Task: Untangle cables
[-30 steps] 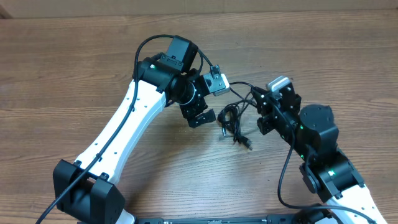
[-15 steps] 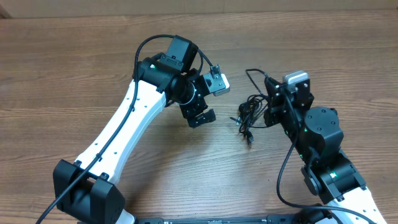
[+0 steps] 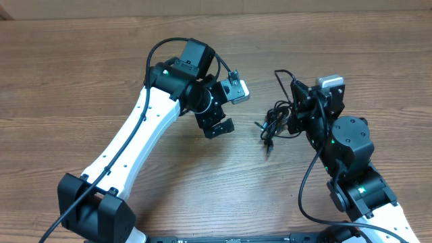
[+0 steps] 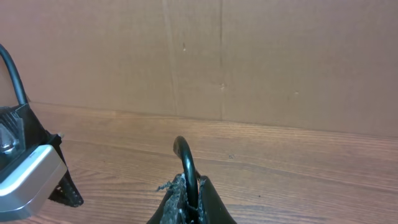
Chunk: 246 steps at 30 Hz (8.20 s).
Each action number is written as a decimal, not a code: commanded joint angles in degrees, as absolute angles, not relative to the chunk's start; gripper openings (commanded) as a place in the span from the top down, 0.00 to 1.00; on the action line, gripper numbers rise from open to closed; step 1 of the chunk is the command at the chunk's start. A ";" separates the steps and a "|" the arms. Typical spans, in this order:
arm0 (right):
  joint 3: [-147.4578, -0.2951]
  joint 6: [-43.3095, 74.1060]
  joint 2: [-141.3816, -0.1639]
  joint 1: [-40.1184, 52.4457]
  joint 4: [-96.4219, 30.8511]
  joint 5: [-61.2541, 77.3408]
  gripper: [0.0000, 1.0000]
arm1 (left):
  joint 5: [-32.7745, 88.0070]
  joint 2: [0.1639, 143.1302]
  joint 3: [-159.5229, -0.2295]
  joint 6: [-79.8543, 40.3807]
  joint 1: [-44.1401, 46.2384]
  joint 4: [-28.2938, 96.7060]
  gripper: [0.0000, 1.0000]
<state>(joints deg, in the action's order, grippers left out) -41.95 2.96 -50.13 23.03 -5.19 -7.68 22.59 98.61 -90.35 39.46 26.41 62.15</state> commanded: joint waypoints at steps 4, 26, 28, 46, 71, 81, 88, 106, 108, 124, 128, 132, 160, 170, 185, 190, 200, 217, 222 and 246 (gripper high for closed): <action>-43.42 3.44 -50.54 23.46 -4.97 -4.78 0.96 | 8.36 99.02 -90.48 40.51 26.28 62.11 0.00; -43.44 20.05 -50.41 23.44 4.27 1.93 0.96 | 35.64 99.13 -90.48 -4.78 25.50 35.66 0.00; -43.42 22.79 -50.41 23.44 6.79 4.25 0.96 | 34.41 99.13 -90.48 -5.37 25.45 34.96 0.00; -43.44 27.27 -49.98 23.44 13.04 14.13 0.96 | 20.38 99.13 -90.48 -5.32 25.41 33.52 0.01; -43.42 27.18 -51.00 23.40 5.93 10.07 0.96 | -4.67 99.13 -90.48 -5.15 21.69 46.44 0.00; -43.42 26.57 -54.50 23.40 -3.60 3.07 0.95 | -0.95 99.13 -90.48 -2.55 21.71 49.32 0.00; -43.42 26.55 -59.42 23.40 -8.56 3.03 0.87 | -0.38 99.13 -90.48 -2.52 21.67 50.74 0.00; -43.42 24.80 -61.87 23.40 -11.29 2.96 0.43 | -0.36 99.13 -90.48 9.41 21.65 61.41 0.00; -43.42 24.82 -61.87 23.40 -11.27 2.90 0.42 | -0.36 99.13 -90.48 14.50 21.65 64.84 0.00; -43.42 24.86 -61.87 23.40 -11.03 2.63 0.41 | -13.10 99.13 -90.48 37.91 21.69 79.77 0.00; -43.42 24.86 -61.87 23.40 -11.07 2.61 0.41 | -8.88 99.13 -90.48 49.95 21.78 79.85 0.00; -43.42 24.84 -61.87 23.40 -11.07 2.61 0.41 | 6.02 99.13 -90.48 67.26 21.78 80.86 0.00; -43.42 25.52 -61.87 23.42 -31.59 3.68 0.41 | 22.33 99.11 -90.48 32.27 13.54 53.01 0.00; -42.37 25.50 -66.19 23.42 -41.71 11.66 0.37 | 22.52 99.11 -90.48 29.10 13.52 52.45 0.00; -42.37 24.95 -82.61 24.05 -41.54 16.16 0.46 | 22.46 99.11 -90.48 29.12 13.52 52.45 0.00; -42.35 23.55 -83.18 25.67 -40.56 16.19 0.46 | 22.46 99.11 -90.48 29.12 13.52 52.45 0.00; -42.33 23.55 -84.97 27.81 -35.35 12.49 0.55 | 22.46 99.11 -90.48 29.12 13.52 52.45 0.00; -42.33 23.55 -89.86 27.79 -33.95 8.82 0.96 | 22.46 99.11 -90.48 29.12 13.52 52.45 0.00; -42.46 23.57 -89.86 27.79 -32.73 11.38 0.96 | 22.46 99.11 -90.48 29.12 13.52 52.45 0.00; -62.72 8.45 -74.76 27.57 -27.46 13.08 0.96 | 22.44 99.11 -90.48 29.12 13.52 52.45 0.00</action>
